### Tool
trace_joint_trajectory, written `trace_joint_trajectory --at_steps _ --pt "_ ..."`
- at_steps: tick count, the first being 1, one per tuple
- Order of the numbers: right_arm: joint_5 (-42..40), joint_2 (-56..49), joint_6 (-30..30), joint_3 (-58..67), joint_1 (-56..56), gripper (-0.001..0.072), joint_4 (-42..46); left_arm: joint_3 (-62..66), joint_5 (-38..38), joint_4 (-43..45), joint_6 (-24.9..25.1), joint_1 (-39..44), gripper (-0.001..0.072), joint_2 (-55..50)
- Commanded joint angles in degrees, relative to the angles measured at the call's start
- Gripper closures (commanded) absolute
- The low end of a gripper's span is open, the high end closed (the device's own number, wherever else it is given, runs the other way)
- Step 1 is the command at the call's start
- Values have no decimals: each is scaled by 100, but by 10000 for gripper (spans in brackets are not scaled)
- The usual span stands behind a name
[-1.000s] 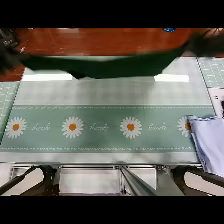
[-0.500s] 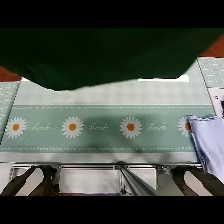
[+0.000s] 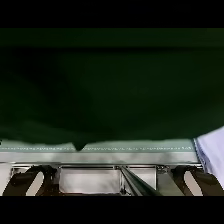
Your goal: Fold the shirts.
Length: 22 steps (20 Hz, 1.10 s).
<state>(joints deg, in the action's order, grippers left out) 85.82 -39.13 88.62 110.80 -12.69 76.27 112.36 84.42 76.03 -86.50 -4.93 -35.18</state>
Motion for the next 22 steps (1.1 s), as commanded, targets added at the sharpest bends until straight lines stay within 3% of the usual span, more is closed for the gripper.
trace_joint_trajectory --at_steps 1,4,8,11,15,19,22 --pt "645 203 129 -544 7 693 114 -186 901 1716 -450 708 682 205" --pt "483 197 122 -1556 7 693 -210 -1414 817 1786 -643 686 681 94" --pt "-358 -315 -153 -3077 7 693 -824 -3414 -472 1596 -929 686 681 -632" --pt "-1064 -1456 -503 -3558 11 693 -1235 -3932 -1565 1266 -1032 684 681 -1974" --pt "-2085 -3399 -911 -3362 17 694 -1904 -3346 -2745 894 -1034 684 681 -4166" --pt "-2389 -5451 -949 -2061 17 693 -2317 -1545 -2649 879 -1305 623 681 -6408" --pt "-2236 -6693 -483 -855 17 693 -2328 52 -1849 828 -1709 599 681 -7683"
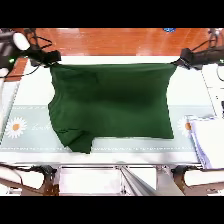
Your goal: Fold the shirts.
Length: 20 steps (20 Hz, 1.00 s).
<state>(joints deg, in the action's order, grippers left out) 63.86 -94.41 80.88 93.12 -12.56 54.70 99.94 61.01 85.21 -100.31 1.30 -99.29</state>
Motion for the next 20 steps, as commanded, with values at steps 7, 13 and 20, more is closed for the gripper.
trace_joint_trajectory --at_steps 7,13,20 --pt "813 -1502 140 1355 -177 693 -168 1818 1725 -531 590 -195 681 -1331" --pt "2269 -1283 -37 1185 -358 693 577 214 2315 -597 1141 -310 682 -514" --pt "2511 -1274 -44 55 -332 693 857 -551 2938 -813 1438 -319 681 -407"
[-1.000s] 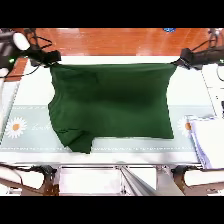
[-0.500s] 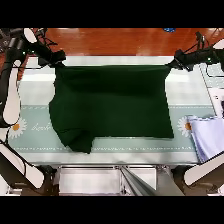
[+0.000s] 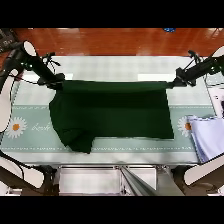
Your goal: Fold the shirts.
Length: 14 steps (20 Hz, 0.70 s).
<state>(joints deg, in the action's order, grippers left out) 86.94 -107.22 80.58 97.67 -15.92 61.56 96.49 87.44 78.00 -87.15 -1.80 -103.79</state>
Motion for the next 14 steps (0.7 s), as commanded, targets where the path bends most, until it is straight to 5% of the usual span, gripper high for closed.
trace_joint_trajectory --at_steps 1,6,7,8,9,14 --pt "205 7 -24 -514 4 693 232 -205 332 -92 122 -7 681 44" --pt "42 0 -24 -649 9 692 334 -433 348 -157 94 4 680 11" --pt "4 0 90 -649 9 630 337 -553 396 -155 4 4 615 7" --pt "31 2 201 -649 9 376 334 -619 560 -149 -4 2 346 -4" --pt "96 22 184 -649 7 296 339 -619 748 -59 39 -2 201 -7" --pt "116 903 258 -669 -278 293 446 -815 866 186 -42 -293 199 968"
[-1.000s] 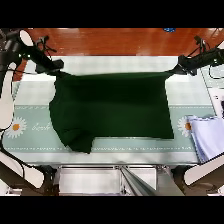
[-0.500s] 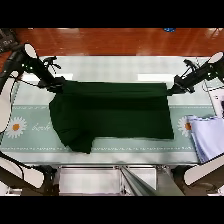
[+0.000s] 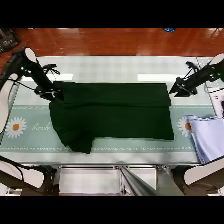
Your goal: Fold the shirts.
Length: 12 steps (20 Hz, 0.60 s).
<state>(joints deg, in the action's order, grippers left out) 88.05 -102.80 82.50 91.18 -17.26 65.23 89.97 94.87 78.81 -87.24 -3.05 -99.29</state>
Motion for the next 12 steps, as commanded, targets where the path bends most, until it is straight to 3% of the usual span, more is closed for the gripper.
trace_joint_trajectory --at_steps 1,3,5,7,9,12 --pt "-181 809 68 -188 -260 293 85 -404 68 105 26 -308 198 868" --pt "-643 1541 -35 -868 -455 293 -81 -1346 -210 92 181 -713 199 1762" --pt "-887 2297 -691 -1864 -516 293 -640 -2804 -750 72 76 -1381 199 2796" --pt "-1145 2903 -1029 -2798 -481 294 -1252 -4334 -1311 -673 46 -2186 199 3689" --pt "-1478 3335 -1263 -3556 -442 294 -2035 -5584 -1690 -1816 463 -2793 199 4247" --pt "-1561 3687 -1512 -4157 -400 294 -2669 -6647 -1838 -2232 715 -2966 199 4452"
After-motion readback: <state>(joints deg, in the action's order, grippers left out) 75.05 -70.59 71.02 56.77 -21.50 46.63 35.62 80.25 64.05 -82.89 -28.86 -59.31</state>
